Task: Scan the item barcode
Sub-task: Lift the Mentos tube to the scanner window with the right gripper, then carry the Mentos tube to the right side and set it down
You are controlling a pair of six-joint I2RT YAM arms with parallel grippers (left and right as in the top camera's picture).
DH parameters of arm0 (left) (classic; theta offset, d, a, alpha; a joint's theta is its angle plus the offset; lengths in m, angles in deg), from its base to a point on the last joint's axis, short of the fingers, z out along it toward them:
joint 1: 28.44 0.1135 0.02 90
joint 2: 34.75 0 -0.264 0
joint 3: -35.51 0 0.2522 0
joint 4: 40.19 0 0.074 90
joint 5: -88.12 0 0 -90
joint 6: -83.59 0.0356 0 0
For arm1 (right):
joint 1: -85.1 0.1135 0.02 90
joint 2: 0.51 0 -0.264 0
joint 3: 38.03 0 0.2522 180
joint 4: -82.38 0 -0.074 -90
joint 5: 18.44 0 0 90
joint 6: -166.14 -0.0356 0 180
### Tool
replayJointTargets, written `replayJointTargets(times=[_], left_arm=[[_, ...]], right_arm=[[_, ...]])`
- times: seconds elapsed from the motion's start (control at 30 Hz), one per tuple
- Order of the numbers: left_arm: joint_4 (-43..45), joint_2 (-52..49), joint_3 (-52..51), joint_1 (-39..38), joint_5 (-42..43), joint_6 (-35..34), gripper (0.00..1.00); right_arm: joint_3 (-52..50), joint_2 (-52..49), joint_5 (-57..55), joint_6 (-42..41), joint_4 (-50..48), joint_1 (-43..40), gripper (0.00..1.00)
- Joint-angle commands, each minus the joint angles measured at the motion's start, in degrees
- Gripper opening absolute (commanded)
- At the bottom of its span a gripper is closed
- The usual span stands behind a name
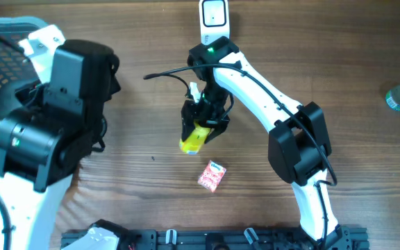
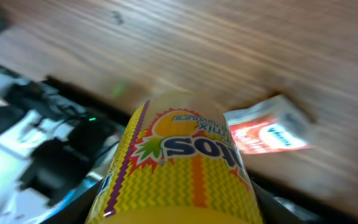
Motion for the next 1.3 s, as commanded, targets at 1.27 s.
replayJointTargets(times=[1.27], left_arm=[[4.00,-0.94,-0.13,0.37,-5.51,-5.51,1.00]], right_arm=[[1.36,-9.35,-40.52,21.68,-88.00,-12.46,0.38]])
